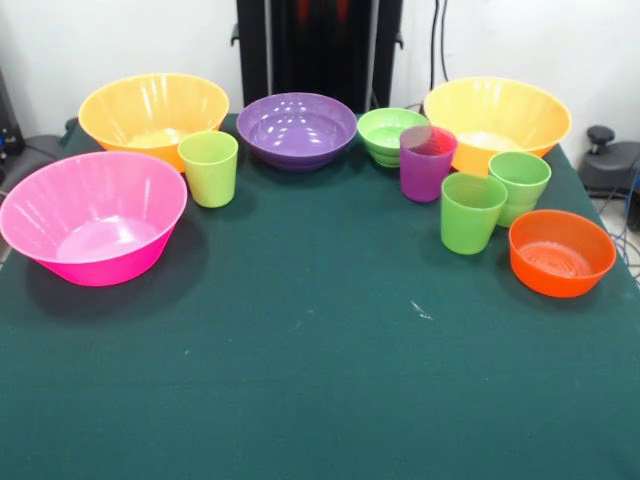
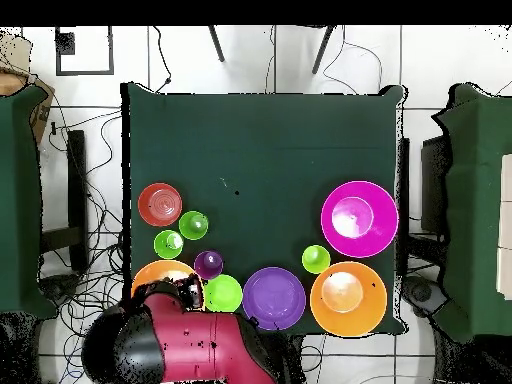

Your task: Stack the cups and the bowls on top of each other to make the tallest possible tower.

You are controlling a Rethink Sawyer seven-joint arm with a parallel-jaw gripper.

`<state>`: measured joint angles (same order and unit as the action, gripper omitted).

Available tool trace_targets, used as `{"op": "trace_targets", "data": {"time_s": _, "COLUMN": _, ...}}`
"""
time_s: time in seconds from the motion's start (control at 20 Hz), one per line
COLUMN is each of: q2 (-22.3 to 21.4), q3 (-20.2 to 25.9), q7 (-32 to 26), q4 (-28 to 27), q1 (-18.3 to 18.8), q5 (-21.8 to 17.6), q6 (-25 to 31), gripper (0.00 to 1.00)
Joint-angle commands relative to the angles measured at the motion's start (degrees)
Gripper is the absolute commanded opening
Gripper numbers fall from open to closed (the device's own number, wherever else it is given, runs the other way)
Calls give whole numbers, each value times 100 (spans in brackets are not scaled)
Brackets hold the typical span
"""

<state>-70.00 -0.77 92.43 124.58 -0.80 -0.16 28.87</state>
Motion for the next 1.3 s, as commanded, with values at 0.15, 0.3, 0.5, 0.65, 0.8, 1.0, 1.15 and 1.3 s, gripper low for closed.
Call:
{"op": "trace_targets", "data": {"time_s": 0.15, "q2": 427, "q3": -229, "q7": 1257, "q4": 228, "q1": -267, "q5": -454, "q6": -1170, "gripper": 100}}
{"op": "trace_targets", "data": {"time_s": 0.3, "q2": 491, "q3": -335, "q7": 1280, "q4": 259, "q1": -370, "q5": -510, "q6": -1465, "gripper": 100}}
{"op": "trace_targets", "data": {"time_s": 0.5, "q2": 528, "q3": -490, "q7": 1298, "q4": 296, "q1": -484, "q5": -540, "q6": -1772, "gripper": 100}}
{"op": "trace_targets", "data": {"time_s": 0.65, "q2": 629, "q3": -601, "q7": 1356, "q4": 313, "q1": -584, "q5": -570, "q6": -2042, "gripper": 100}}
{"op": "trace_targets", "data": {"time_s": 0.8, "q2": 765, "q3": -743, "q7": 1469, "q4": 416, "q1": -715, "q5": -595, "q6": -2530, "gripper": 100}}
{"op": "trace_targets", "data": {"time_s": 1.0, "q2": 903, "q3": -944, "q7": 1530, "q4": 446, "q1": -899, "q5": -556, "q6": -2959, "gripper": 100}}
{"op": "trace_targets", "data": {"time_s": 1.15, "q2": 982, "q3": -1193, "q7": 1519, "q4": 397, "q1": -1110, "q5": -547, "q6": -3295, "gripper": 100}}
{"op": "trace_targets", "data": {"time_s": 1.3, "q2": 1202, "q3": -1520, "q7": 1563, "q4": 418, "q1": -1386, "q5": -459, "q6": -3927, "gripper": 100}}
